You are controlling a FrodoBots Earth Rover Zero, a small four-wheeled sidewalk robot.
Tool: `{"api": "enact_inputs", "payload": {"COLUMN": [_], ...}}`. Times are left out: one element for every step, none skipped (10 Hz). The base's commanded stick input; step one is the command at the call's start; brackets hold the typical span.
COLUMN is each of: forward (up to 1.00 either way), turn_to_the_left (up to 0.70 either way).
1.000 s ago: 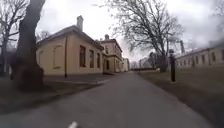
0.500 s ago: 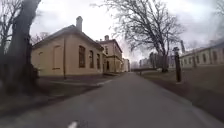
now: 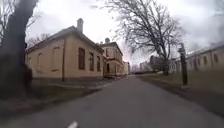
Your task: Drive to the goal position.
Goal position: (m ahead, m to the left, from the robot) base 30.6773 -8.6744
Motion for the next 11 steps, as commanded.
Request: {"api": "enact_inputs", "payload": {"forward": [0.70, 0.70, 0.70, 0.70, 0.70, 0.70, 0.70, 0.70, 0.70, 0.70, 0.70], "turn_to_the_left": [-0.35, -0.35, -0.35, -0.35, -0.35, -0.35, -0.35, -0.35, -0.35, -0.35, -0.35]}}
